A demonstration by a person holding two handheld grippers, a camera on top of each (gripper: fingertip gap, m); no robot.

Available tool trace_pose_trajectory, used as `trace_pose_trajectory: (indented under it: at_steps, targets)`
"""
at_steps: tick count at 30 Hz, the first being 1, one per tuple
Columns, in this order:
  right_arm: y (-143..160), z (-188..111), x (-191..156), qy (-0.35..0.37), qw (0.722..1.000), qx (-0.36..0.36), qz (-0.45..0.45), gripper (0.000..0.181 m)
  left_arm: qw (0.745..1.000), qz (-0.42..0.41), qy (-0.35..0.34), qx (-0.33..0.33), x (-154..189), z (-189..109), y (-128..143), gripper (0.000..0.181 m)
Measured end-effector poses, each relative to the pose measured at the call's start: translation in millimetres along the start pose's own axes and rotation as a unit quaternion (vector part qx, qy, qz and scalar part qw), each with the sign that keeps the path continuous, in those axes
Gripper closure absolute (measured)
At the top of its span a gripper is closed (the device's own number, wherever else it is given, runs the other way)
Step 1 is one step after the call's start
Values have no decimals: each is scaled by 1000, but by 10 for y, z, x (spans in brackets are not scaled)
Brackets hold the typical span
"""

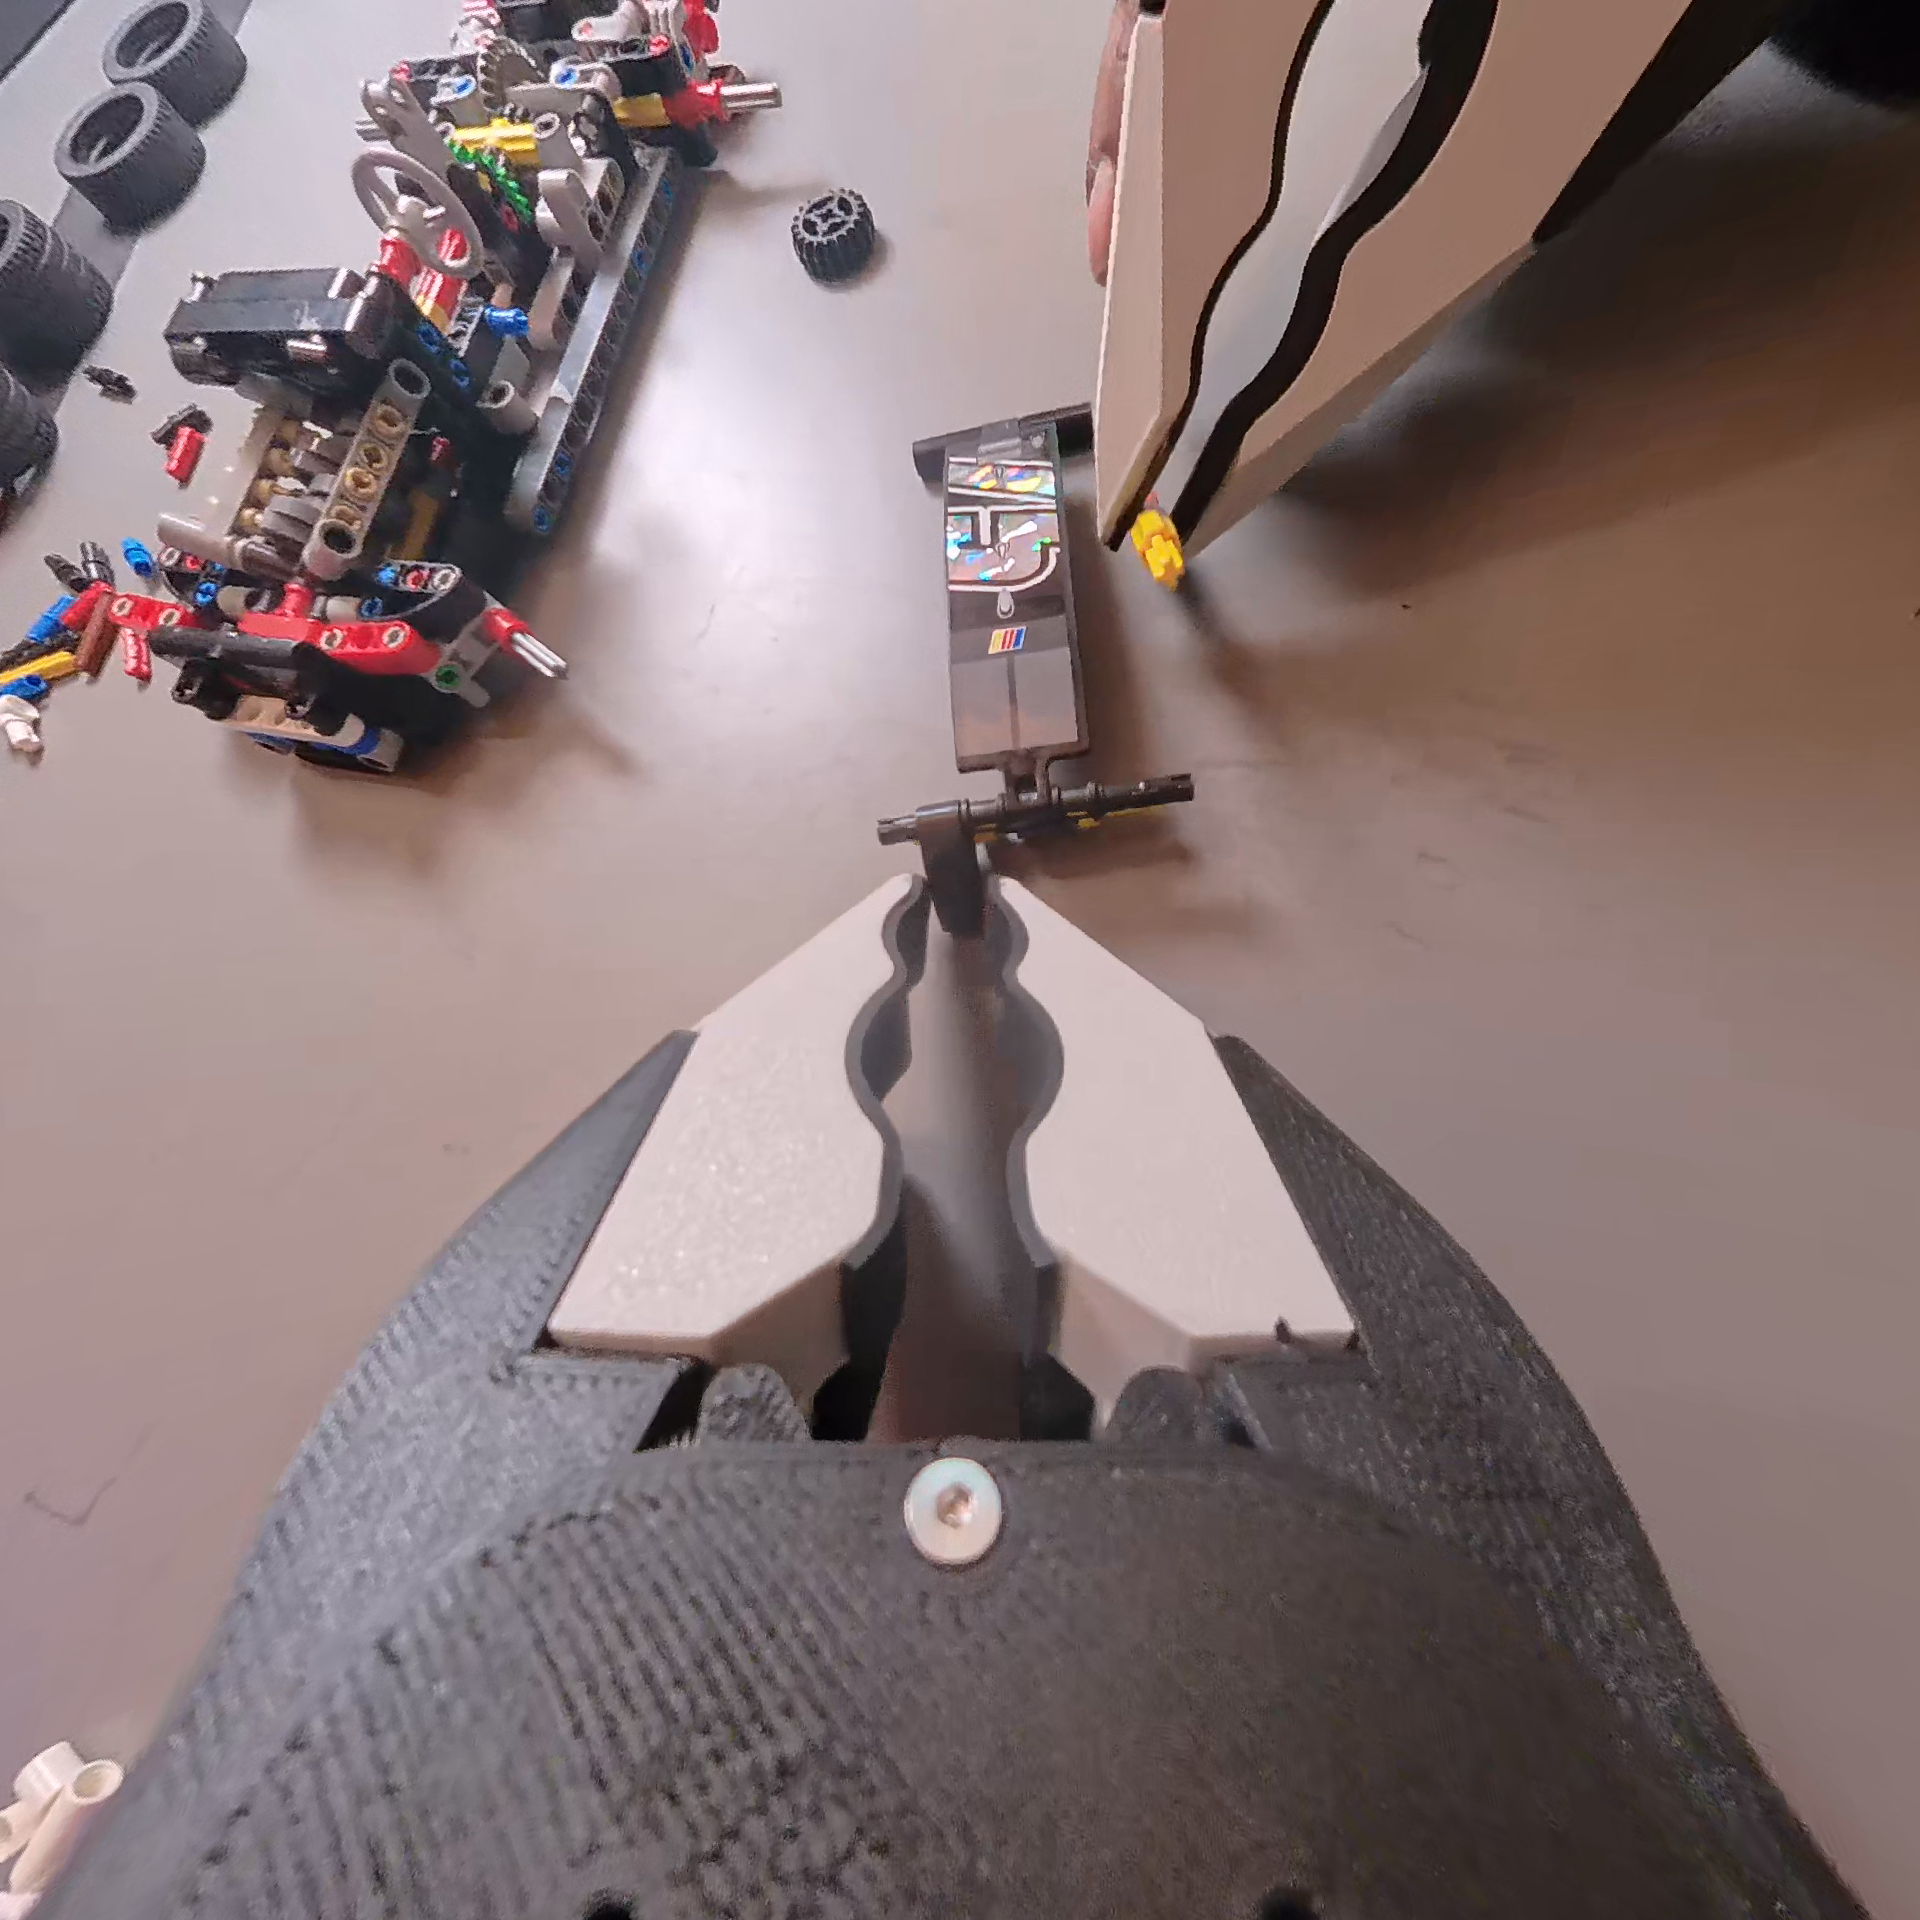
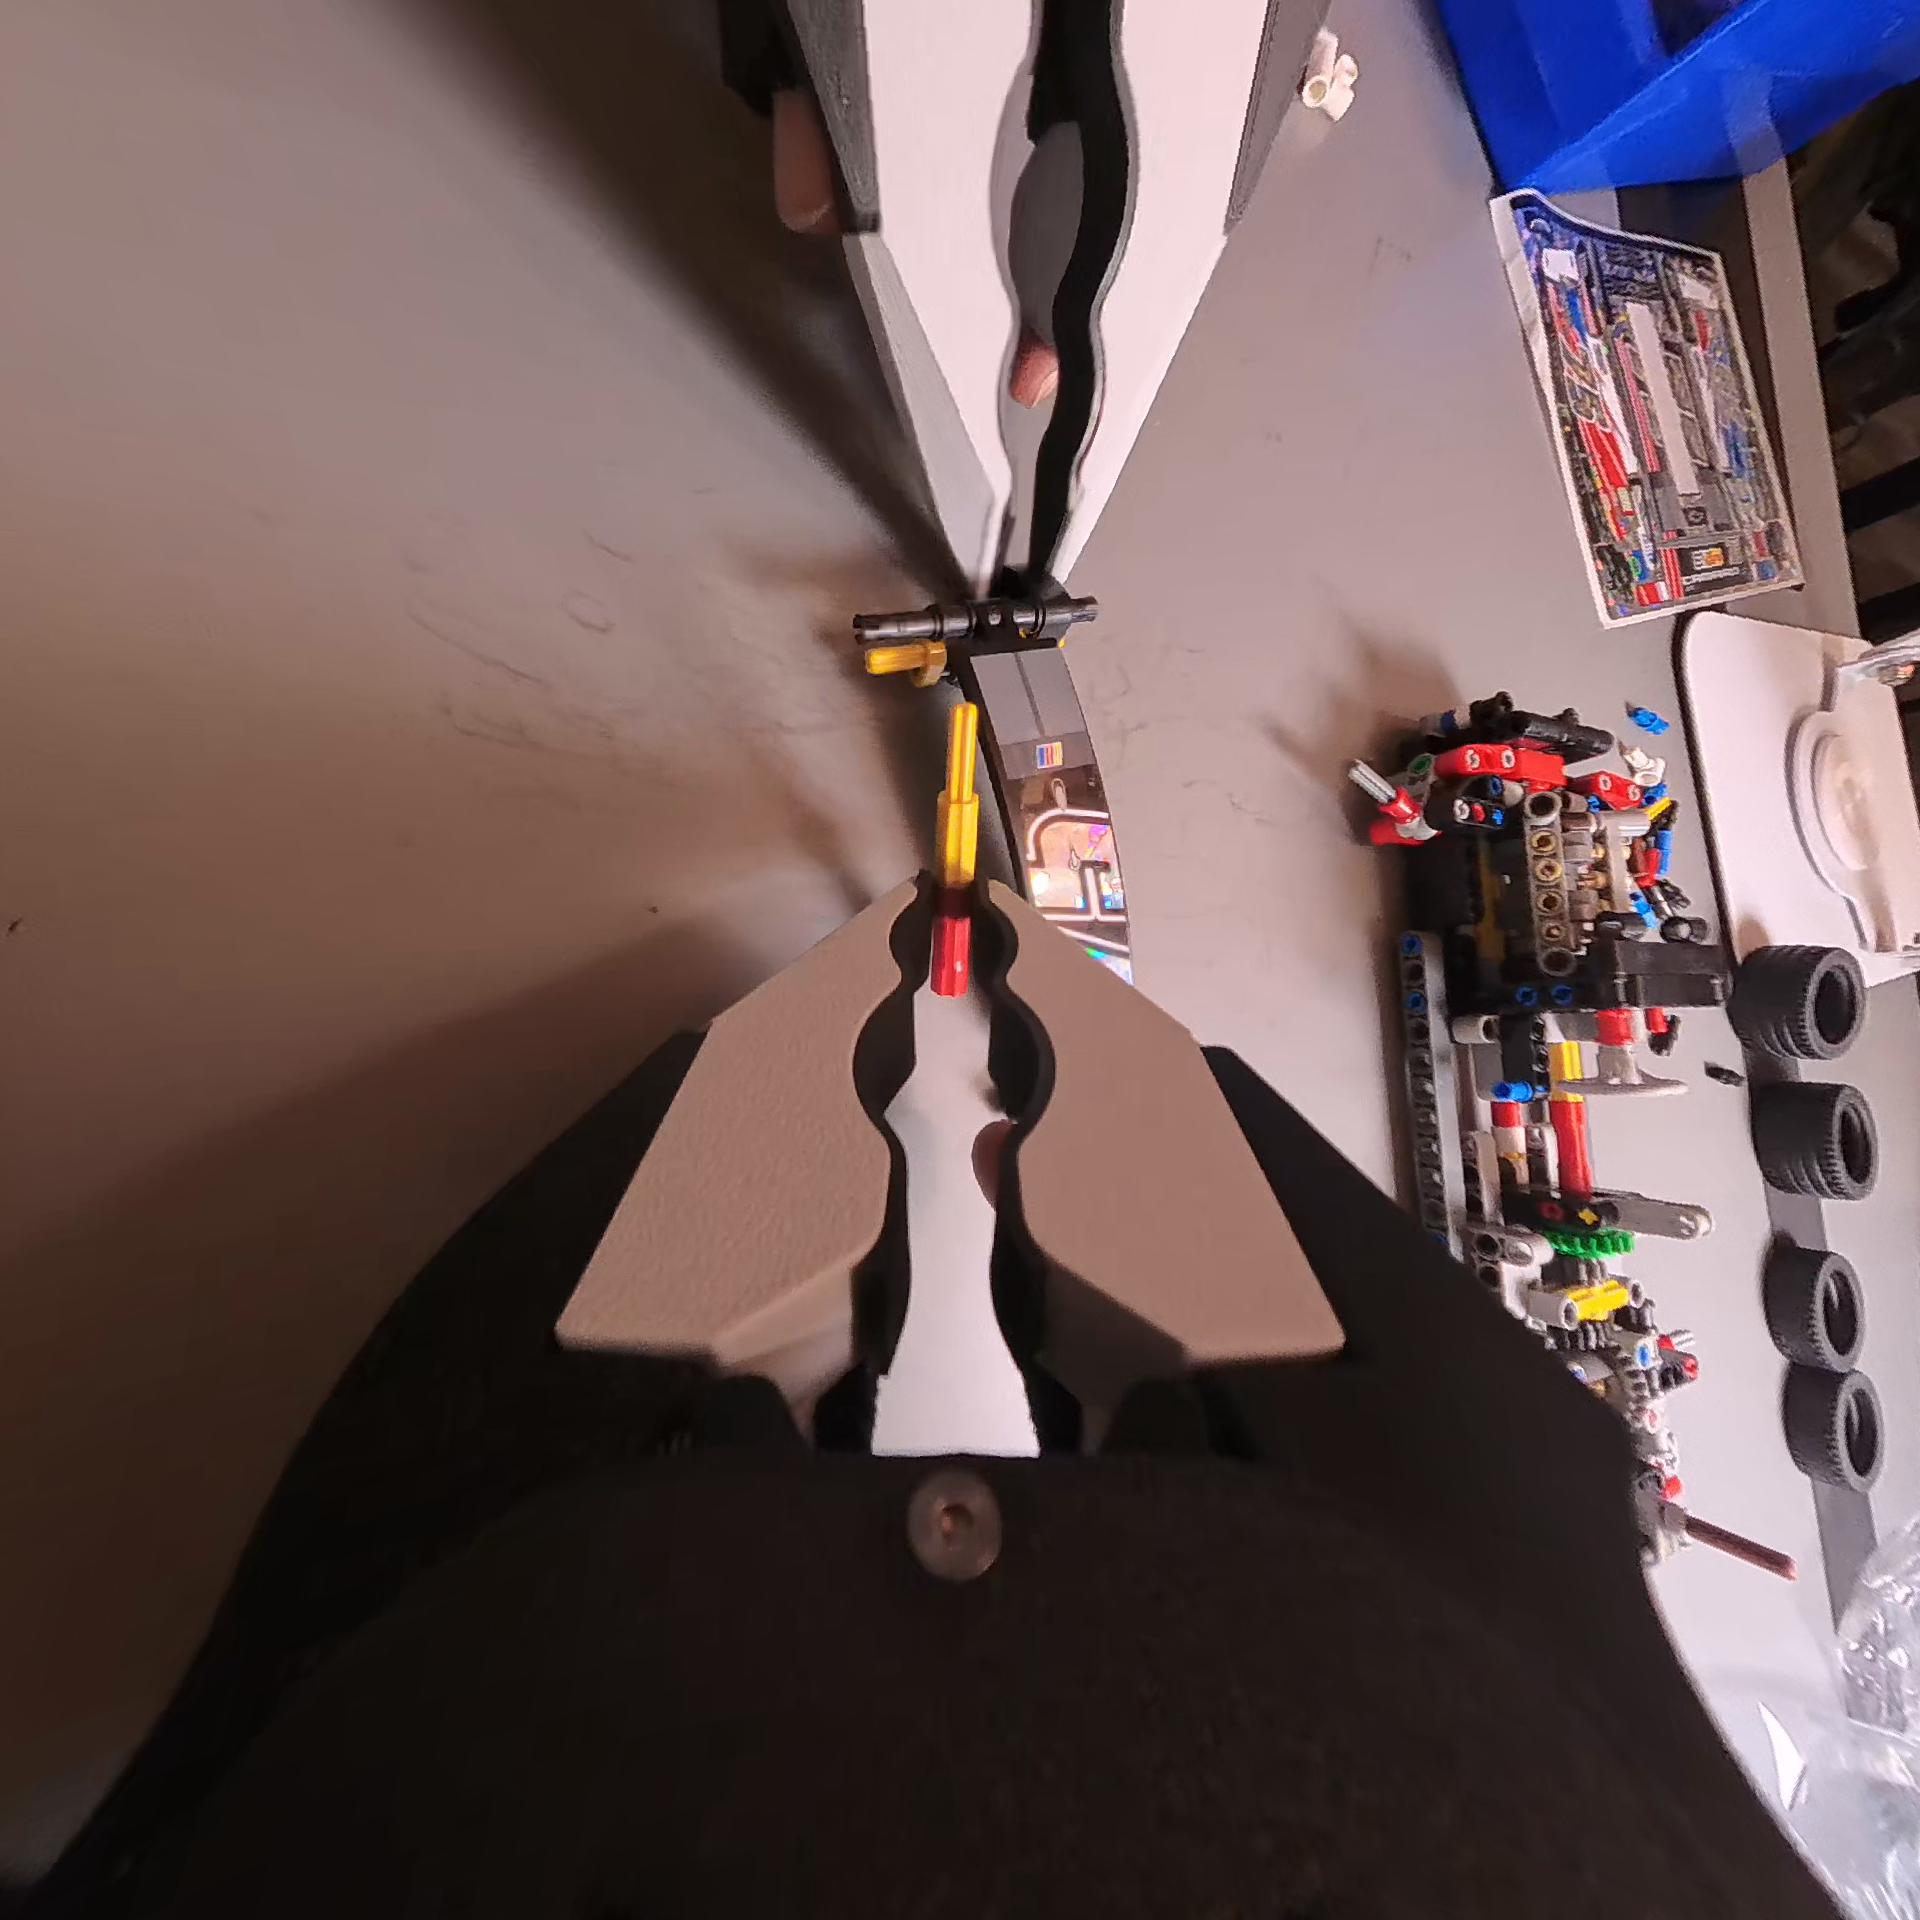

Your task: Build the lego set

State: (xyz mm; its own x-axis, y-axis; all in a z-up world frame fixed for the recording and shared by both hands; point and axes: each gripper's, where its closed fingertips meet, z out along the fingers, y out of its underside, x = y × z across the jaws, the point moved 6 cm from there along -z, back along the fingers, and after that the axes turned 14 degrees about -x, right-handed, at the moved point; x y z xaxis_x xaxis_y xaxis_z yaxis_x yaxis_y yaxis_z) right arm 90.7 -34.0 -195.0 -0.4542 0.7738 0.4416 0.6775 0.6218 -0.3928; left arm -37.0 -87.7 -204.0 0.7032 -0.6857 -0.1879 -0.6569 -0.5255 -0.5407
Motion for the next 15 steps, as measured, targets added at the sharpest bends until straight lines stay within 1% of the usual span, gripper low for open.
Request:
trace_pose_trajectory:
  at_steps: [7,15]
  targets:
    - [53,16,30,-7,1000,-2,16,178,998,-40,42,28,-42,-56,-60,175]
    - [98,38,69,-4,1000,-9,26,178,998,-36,44,24,-17,-60,-51,175]
